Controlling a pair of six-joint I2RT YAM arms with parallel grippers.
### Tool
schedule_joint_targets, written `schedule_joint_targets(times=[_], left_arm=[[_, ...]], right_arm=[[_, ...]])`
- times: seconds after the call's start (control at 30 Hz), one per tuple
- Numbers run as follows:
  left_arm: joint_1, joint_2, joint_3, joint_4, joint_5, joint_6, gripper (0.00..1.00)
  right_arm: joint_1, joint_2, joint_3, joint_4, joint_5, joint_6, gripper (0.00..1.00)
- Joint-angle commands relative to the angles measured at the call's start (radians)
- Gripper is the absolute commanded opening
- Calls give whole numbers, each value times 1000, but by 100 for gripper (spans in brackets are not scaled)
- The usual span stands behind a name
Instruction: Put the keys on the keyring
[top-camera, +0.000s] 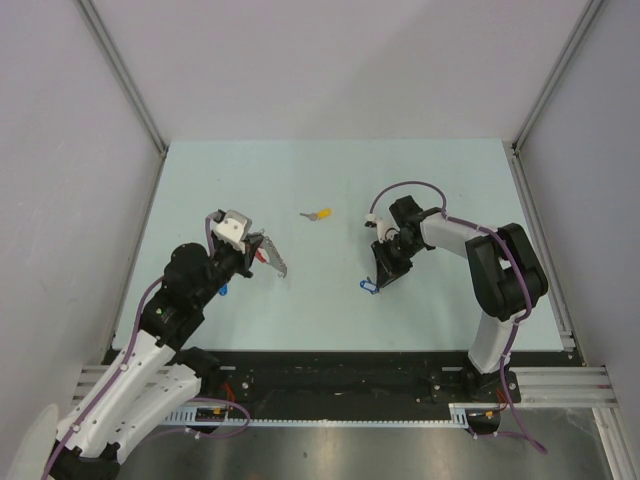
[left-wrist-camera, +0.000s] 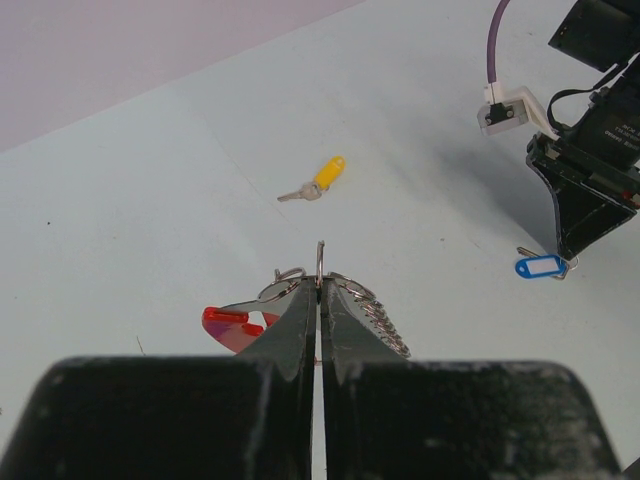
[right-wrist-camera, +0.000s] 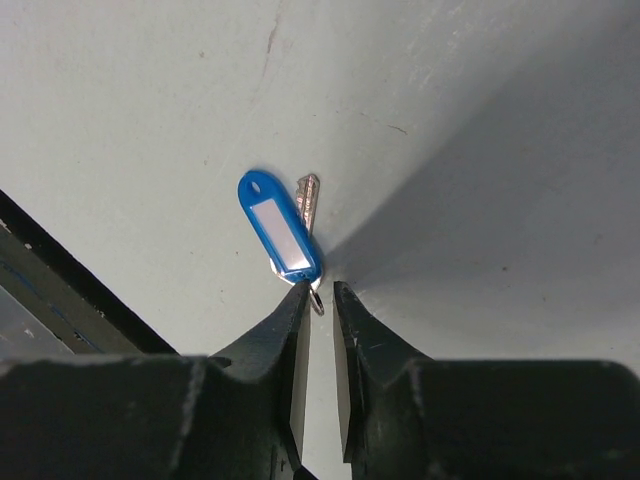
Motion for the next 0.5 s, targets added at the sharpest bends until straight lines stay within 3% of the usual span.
schedule_joint_targets(times=[0.0,0.4,0.47], left_arm=[[6,-5,9,44,22,-10,0],[6,-8,9,44,21,-11,0],[4,-8,9,44,19,-11,0]], right_arm=[[-4,11,24,-17,-24,-14,19],[-4,20,24,-23,-32,-18,19],[-4,16,24,-23,-29,-18,15]])
